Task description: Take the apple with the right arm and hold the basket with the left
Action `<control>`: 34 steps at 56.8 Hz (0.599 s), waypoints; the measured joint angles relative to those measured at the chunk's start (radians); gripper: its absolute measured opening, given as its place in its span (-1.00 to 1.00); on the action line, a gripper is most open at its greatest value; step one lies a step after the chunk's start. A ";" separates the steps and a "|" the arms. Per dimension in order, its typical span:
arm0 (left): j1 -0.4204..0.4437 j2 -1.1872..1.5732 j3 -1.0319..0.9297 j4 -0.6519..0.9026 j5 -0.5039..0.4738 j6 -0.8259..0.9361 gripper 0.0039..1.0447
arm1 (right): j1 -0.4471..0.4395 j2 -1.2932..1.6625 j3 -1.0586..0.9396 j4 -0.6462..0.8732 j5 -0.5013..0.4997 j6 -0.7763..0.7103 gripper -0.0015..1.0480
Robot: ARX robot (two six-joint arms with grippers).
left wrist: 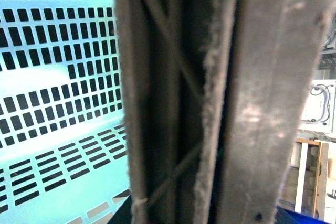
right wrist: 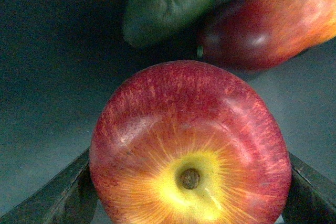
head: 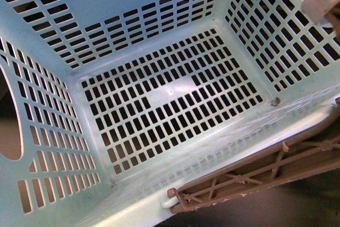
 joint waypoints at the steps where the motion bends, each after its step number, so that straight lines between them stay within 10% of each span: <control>1: 0.000 0.000 0.000 0.000 0.000 0.000 -0.71 | 0.000 -0.032 -0.012 -0.005 -0.002 -0.006 0.53; 34: 0.000 0.000 0.000 0.000 0.000 0.000 -0.71 | 0.158 -0.895 -0.056 -0.289 -0.004 0.082 0.53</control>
